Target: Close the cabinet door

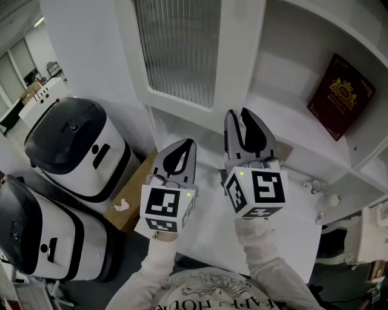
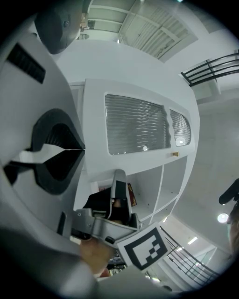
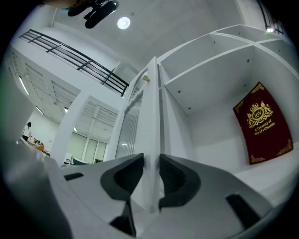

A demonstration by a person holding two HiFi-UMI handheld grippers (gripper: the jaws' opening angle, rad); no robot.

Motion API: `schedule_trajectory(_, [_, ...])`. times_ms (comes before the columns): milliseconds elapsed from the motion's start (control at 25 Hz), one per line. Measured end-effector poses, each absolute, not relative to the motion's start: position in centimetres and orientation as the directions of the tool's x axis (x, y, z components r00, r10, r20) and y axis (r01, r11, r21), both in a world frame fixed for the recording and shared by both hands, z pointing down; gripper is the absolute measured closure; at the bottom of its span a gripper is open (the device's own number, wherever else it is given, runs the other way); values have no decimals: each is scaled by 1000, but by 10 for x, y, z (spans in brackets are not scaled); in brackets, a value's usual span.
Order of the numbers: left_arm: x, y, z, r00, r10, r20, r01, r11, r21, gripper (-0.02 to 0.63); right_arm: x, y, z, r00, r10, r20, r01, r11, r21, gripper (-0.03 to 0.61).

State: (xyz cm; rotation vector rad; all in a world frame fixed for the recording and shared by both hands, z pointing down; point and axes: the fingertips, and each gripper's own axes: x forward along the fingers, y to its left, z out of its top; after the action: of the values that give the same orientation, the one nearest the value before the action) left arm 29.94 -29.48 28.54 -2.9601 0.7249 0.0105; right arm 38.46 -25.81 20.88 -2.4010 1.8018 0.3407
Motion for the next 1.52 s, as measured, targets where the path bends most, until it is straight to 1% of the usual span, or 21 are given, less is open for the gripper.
schedule_trajectory(640, [303, -303, 295, 890, -456, -16, -456, -887, -76, 609, 402, -266, 208, 333, -907, -258, -929, -362, 76, 483])
schedule_trajectory(880, [303, -307, 297, 887, -461, -11, -461, -885, -74, 609, 409, -269, 209, 345, -903, -257, -925, -373, 67, 479])
schedule_trajectory(1000, [305, -308, 298, 887, -461, -10, -460, -885, -73, 609, 413, -270, 210, 349, -901, -256, -924, -376, 65, 465])
schedule_trajectory(1520, [305, -306, 298, 889, -457, -11, -457, -887, -67, 609, 414, -273, 209, 351, -903, -248, -923, -379, 73, 479])
